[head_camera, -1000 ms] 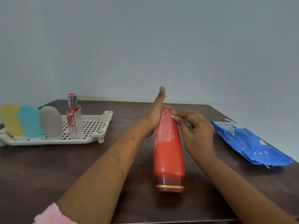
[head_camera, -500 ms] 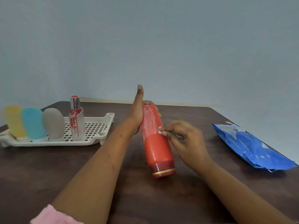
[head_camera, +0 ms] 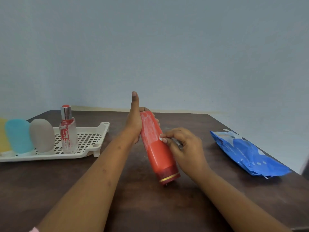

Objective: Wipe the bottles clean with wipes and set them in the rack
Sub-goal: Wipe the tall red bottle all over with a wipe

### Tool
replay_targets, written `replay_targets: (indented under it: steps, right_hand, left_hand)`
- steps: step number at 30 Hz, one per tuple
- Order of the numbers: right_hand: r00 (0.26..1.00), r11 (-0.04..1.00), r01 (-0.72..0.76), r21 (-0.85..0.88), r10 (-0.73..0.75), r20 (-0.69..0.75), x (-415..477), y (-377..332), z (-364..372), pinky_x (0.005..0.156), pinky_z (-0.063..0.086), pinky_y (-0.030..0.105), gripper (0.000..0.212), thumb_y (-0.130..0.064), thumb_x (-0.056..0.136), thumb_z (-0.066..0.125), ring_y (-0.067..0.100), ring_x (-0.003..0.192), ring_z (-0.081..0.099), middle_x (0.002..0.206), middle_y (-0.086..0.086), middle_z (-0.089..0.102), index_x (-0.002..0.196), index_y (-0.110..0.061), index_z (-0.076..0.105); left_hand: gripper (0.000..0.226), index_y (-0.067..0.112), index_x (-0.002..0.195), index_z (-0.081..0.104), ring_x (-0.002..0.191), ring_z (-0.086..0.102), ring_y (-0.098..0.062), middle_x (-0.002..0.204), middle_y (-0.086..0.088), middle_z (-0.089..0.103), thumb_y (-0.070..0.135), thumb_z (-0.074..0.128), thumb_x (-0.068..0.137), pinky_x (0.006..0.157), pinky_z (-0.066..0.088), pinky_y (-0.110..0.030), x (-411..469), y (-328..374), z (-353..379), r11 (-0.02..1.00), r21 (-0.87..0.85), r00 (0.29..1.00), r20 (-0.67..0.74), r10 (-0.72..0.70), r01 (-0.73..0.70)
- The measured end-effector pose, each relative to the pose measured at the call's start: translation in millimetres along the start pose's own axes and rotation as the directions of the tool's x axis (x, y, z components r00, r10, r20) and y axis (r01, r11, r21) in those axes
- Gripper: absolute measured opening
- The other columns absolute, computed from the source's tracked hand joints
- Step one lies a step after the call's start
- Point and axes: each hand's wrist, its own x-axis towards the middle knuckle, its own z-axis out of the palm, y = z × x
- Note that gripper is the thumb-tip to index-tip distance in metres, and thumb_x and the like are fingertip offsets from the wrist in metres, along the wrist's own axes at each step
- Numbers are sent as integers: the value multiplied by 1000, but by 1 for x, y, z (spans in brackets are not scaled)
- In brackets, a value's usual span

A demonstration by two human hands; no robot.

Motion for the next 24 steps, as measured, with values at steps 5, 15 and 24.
replay_targets:
  steps: [5, 15, 24]
  right_hand:
    - [999, 999, -36, -27, 35, -30, 4, -5, 4, 81, 41, 4, 13, -14, 86, 67, -2, 88, 58, 95, -7, 68, 96, -18, 73]
    - [987, 957, 154, -244, -159, 0, 4, -11, 0, 80, 35, 8, 14, -21, 85, 62, 4, 88, 54, 89, -4, 68, 92, -16, 73]
    - [925, 890, 377, -258, -346, 157, -3, -15, -4, 82, 40, 17, 23, -23, 89, 53, 10, 91, 53, 95, 0, 66, 99, -12, 71]
  left_hand:
    - [81, 6, 70, 56, 54, 65, -25, 59, -12, 65, 78, 20, 83, 59, 54, -33, -4, 0, 3, 1000, -3, 1000, 10, 3, -3]
    - [81, 8, 70, 55, 59, 66, -27, 60, -12, 67, 83, 23, 74, 69, 56, -40, -5, 2, 5, 999, 29, 998, -57, 19, -17]
    - [83, 9, 66, 54, 62, 68, -29, 63, -14, 68, 86, 24, 72, 82, 57, -50, -8, 5, 10, 994, 99, 991, -123, 52, -40]
